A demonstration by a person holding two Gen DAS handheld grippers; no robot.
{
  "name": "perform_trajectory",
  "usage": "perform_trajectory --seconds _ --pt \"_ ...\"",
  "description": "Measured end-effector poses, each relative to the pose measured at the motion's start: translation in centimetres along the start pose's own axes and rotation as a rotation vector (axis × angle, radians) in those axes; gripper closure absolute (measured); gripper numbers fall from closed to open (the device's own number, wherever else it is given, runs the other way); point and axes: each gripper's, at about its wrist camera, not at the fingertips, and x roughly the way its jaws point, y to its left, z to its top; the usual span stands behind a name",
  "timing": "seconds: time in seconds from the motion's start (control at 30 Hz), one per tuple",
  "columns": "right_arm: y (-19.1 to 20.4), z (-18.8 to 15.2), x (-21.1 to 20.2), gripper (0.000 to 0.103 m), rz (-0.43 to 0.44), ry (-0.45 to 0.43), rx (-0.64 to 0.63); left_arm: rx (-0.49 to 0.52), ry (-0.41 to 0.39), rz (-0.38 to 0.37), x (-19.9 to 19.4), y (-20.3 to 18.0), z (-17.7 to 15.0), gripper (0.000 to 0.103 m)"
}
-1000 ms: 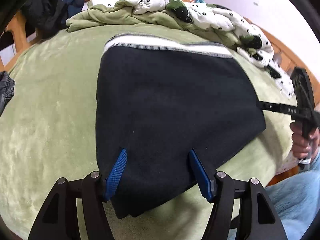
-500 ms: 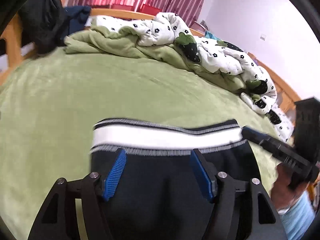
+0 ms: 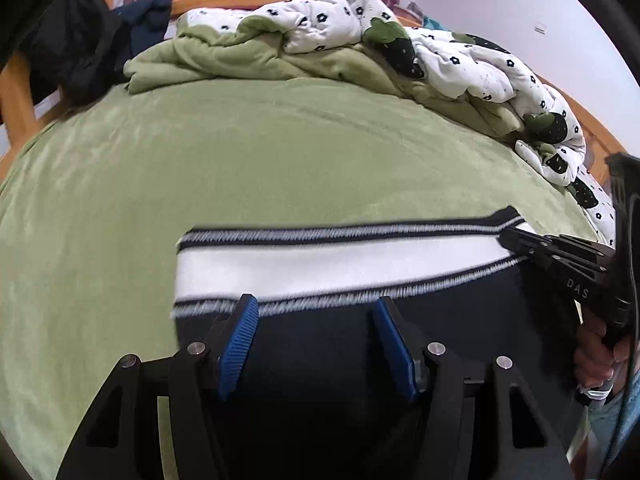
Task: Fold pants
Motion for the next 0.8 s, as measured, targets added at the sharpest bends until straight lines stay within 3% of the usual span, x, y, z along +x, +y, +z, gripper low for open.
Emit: perform_trajectory --seconds 0.3,0.4,0.8 --pt "-0.3 -3.6 -3.8 0.103 0.002 0.035 0.027 -0.043 0.044 0.036 -4.0 1.5 -6.2 0.038" --pt "-0.6 -5.4 -5.1 0.100 -0.012 0.047 0.051 -0.101 0.070 -0.012 -4.8 2.1 -8.1 0.037" --pt "-0.6 -12.1 -10.4 0.094 -0.035 0.105 0.065 -0.156 0.076 -0.012 -8.9 2.3 -13.7 0.037"
